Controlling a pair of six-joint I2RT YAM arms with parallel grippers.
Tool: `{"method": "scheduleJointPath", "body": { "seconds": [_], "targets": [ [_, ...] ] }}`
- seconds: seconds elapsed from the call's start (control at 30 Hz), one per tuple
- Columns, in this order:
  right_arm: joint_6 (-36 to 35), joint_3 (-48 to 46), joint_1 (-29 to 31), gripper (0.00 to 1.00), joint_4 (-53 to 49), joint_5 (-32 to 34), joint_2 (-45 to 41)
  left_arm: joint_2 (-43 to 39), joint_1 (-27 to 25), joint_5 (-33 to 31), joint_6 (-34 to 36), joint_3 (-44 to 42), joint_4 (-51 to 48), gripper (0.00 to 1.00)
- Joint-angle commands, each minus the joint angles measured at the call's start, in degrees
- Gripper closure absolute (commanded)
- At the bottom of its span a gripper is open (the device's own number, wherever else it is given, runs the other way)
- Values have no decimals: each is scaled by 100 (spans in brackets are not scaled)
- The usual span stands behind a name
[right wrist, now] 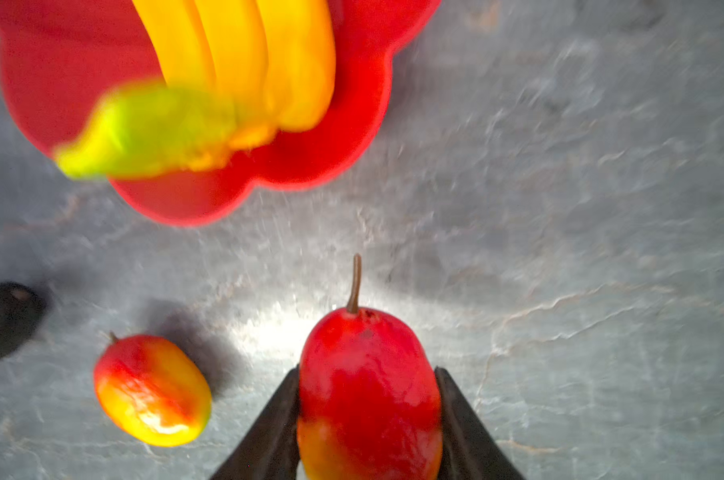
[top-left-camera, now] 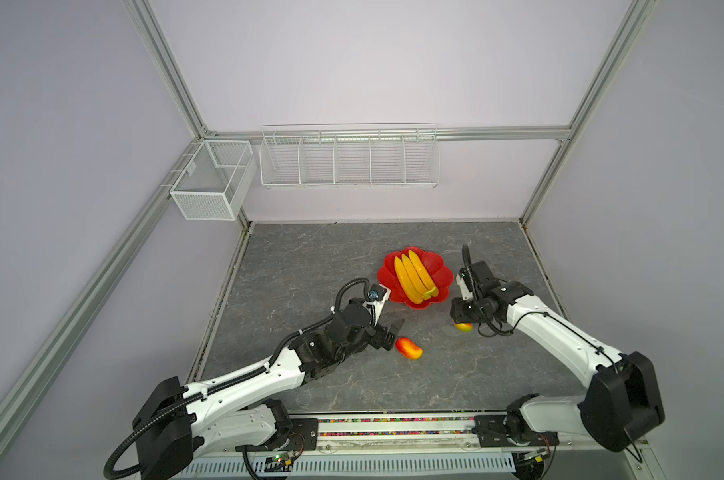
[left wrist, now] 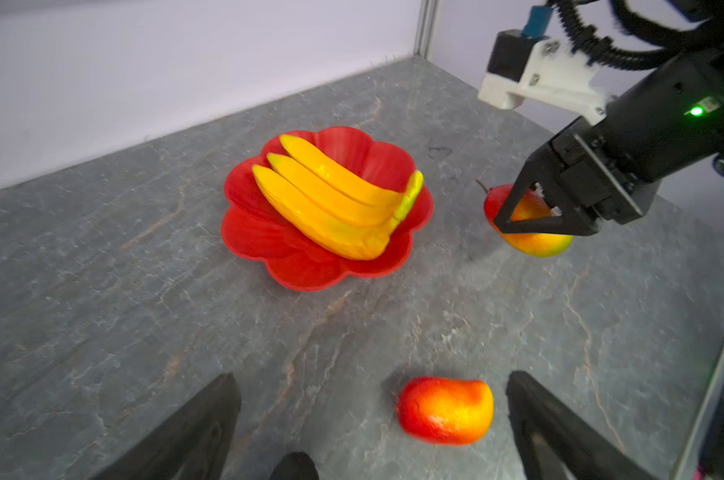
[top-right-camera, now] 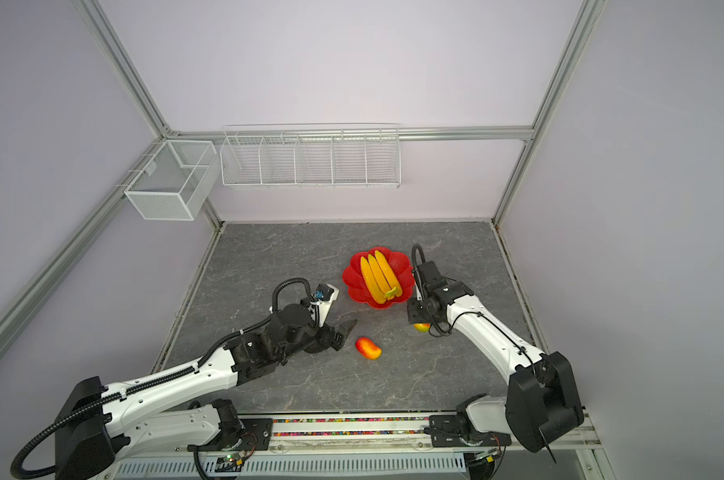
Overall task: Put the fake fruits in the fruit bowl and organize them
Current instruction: 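Grasp the red-yellow mango with the right gripper and drop it into the bowl, then grasp the black avocado with the left gripper while the right gripper withdraws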
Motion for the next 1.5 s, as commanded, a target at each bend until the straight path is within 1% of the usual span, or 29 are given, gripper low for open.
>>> {"method": "scheduleJointPath", "body": {
  "seconds": [0.0, 0.07, 0.2, 0.3, 0.37, 0.4, 0.5, 0.67, 0.73, 0.8, 0.87, 1.0, 1.07, 1.17, 1.2, 1.27, 1.37, 1.43, 1.47],
  "targets": [
    [-419, 662, -286, 59, 106, -113, 401, 328, 307, -58, -157, 409, 69, 1],
    [-564, 1282, -410, 59, 288, -275, 952, 582, 478, -32, -149, 617, 78, 1],
    [-608, 2059, -555, 59, 902, -492, 1890, 1019, 725, 78, -130, 1028, -37, 1],
    [-654, 2675, -589, 59, 933, -666, 2675, 1270, 786, -56, 53, 1239, -164, 1],
    [-677, 2910, -577, 60, 1036, -830, 3095, 1425, 803, -360, 8, 1308, -193, 1],
    [-666, 2968, -582, 60, 1107, -866, 3228, 1511, 807, -465, -41, 1351, -221, 1],
    [-685, 3106, -586, 60, 1206, -818, 3576, 1731, 824, -287, 226, 1515, -404, 1],
    [-748, 3284, -586, 58, 1170, -887, 3909, 1759, 822, -162, 253, 1378, -225, 1],
    [-748, 3338, -582, 57, 1148, -908, 3996, 1767, 828, -153, 289, 1376, -310, 1],
    [-779, 3430, -581, 54, 1046, -913, 4085, 1775, 838, -153, 325, 1419, -572, 1],
    [-823, 3492, -581, 46, 979, -896, 4131, 1750, 835, -168, 344, 1481, -908, 1],
    [-844, 3490, -584, 31, 1006, -882, 4034, 1549, 838, -189, 402, 1404, -1317, 1],
    [-838, 3491, -575, 22, 1025, -881, 3879, 1312, 838, -221, 473, 1325, -1594, 1],
    [-855, 3450, -500, 15, 1018, -820, 3504, 896, 837, -67, 616, 1165, -2163, 0],
    [-863, 3410, -469, 14, 1004, -811, 3344, 792, 837, -73, 556, 1159, -2416, 1],
    [-875, 3189, -328, 10, 975, -803, 2913, 651, 838, 2, 311, 1137, -3104, 5],
    [-776, 2526, 16, 1, 877, -819, 2059, 567, 837, 218, -243, 1044, -3893, 12],
    [-612, 1872, 311, 8, 893, -851, 1426, 470, 838, 344, -526, 904, -4102, 14],
    [-462, 1474, 463, 10, 934, -932, 1067, 396, 837, 452, -617, 775, -4056, 14]
  ]
}}
